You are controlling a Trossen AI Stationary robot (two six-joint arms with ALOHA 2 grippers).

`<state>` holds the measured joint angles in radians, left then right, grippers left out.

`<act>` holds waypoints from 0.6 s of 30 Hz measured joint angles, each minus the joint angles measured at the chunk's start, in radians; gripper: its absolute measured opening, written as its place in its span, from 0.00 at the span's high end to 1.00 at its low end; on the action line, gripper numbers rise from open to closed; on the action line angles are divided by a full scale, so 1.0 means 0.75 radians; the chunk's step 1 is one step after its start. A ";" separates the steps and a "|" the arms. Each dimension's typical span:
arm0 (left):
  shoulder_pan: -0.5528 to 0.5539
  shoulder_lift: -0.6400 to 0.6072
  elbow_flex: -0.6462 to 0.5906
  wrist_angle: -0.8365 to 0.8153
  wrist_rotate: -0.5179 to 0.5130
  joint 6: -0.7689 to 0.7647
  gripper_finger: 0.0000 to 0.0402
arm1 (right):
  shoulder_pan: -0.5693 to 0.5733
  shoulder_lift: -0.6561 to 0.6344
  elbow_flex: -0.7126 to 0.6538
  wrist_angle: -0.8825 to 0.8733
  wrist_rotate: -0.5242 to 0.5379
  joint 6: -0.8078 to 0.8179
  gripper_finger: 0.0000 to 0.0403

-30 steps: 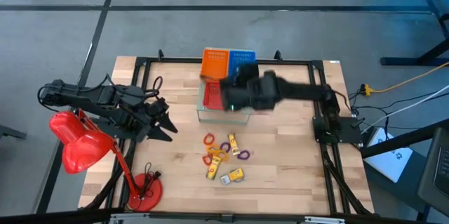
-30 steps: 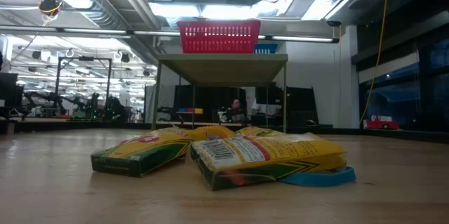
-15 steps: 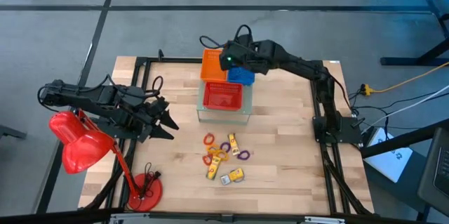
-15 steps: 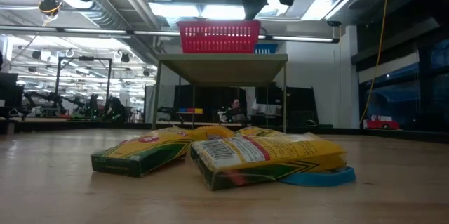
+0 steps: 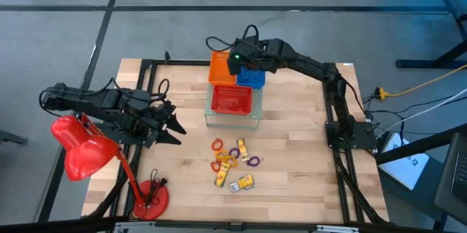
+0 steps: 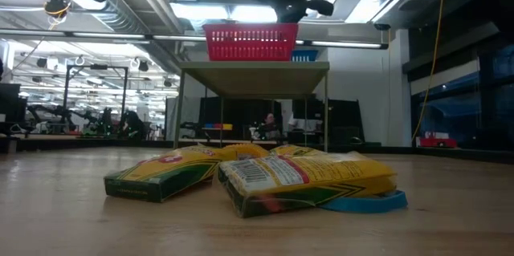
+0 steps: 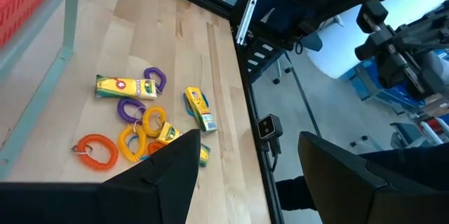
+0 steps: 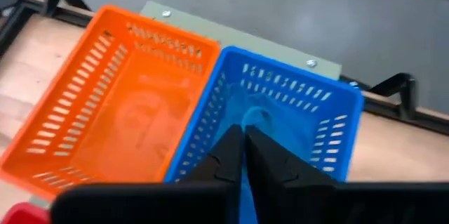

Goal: Pick & Place Office Desk Supplies
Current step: Put the blue rubber band into the blue bin

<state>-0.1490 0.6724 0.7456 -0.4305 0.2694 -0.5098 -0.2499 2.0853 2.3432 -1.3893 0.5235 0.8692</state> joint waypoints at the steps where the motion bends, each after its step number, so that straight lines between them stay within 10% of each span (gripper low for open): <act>1: 0.000 0.000 0.000 0.000 0.000 0.001 0.40 | 0.000 0.000 0.000 -0.006 0.013 -0.002 0.89; 12: -0.001 0.000 0.000 0.000 0.012 0.000 0.40 | -0.004 0.001 0.000 -0.013 -0.004 -0.043 0.47; 18: -0.001 -0.006 0.000 0.000 0.015 0.009 0.40 | 0.105 -0.049 0.000 -0.020 -0.027 -0.083 0.41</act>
<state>-0.1501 0.6682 0.7456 -0.4305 0.2806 -0.5032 -0.1708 2.0487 2.3433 -1.4041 0.5034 0.8067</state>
